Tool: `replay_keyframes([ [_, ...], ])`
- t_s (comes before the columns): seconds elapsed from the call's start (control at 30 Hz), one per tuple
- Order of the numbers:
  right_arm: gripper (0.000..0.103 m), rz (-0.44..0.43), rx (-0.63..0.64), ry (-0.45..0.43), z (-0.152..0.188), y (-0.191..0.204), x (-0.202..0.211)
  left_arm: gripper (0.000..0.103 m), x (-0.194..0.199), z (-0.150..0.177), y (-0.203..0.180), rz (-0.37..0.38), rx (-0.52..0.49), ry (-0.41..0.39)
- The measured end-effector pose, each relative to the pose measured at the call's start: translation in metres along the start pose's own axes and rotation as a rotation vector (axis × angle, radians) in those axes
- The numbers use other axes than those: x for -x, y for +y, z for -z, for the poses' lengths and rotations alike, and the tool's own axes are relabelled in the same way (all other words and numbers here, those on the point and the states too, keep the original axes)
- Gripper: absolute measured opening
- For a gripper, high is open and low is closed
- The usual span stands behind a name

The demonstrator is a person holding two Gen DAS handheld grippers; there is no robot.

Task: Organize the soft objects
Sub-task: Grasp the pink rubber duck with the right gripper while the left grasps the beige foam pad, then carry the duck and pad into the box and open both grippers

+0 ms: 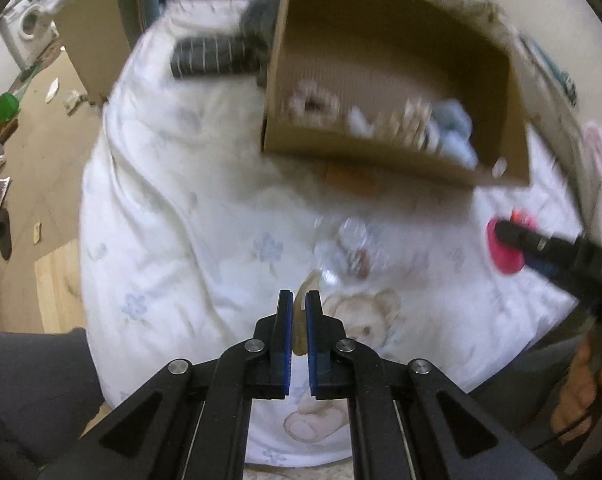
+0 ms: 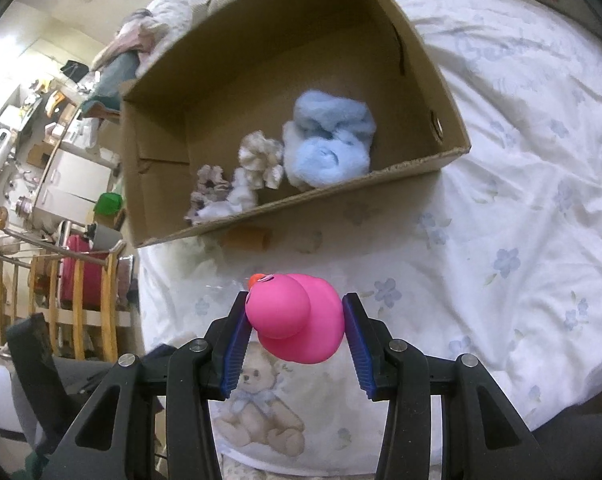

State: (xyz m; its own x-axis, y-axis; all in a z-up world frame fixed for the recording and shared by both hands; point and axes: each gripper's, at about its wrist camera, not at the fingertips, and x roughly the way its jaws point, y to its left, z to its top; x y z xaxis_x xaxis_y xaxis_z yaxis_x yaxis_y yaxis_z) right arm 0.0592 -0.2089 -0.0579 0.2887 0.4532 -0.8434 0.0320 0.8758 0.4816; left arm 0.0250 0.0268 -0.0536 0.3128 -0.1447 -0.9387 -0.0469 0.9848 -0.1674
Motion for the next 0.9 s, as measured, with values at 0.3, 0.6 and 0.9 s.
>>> replay_keyframes([
  [0.3, 0.048, -0.056, 0.076, -0.090, -0.017, 0.028, 0.040, 0.006, 0.057, -0.051, -0.029, -0.007, -0.070, -0.185],
  [0.6, 0.048, -0.074, 0.151, -0.153, -0.058, 0.048, 0.055, 0.006, 0.061, -0.105, -0.034, -0.012, -0.080, -0.220],
  [0.9, 0.048, -0.197, 0.101, -0.184, -0.081, 0.030, 0.027, 0.006, 0.028, -0.135, -0.034, -0.025, -0.074, -0.194],
])
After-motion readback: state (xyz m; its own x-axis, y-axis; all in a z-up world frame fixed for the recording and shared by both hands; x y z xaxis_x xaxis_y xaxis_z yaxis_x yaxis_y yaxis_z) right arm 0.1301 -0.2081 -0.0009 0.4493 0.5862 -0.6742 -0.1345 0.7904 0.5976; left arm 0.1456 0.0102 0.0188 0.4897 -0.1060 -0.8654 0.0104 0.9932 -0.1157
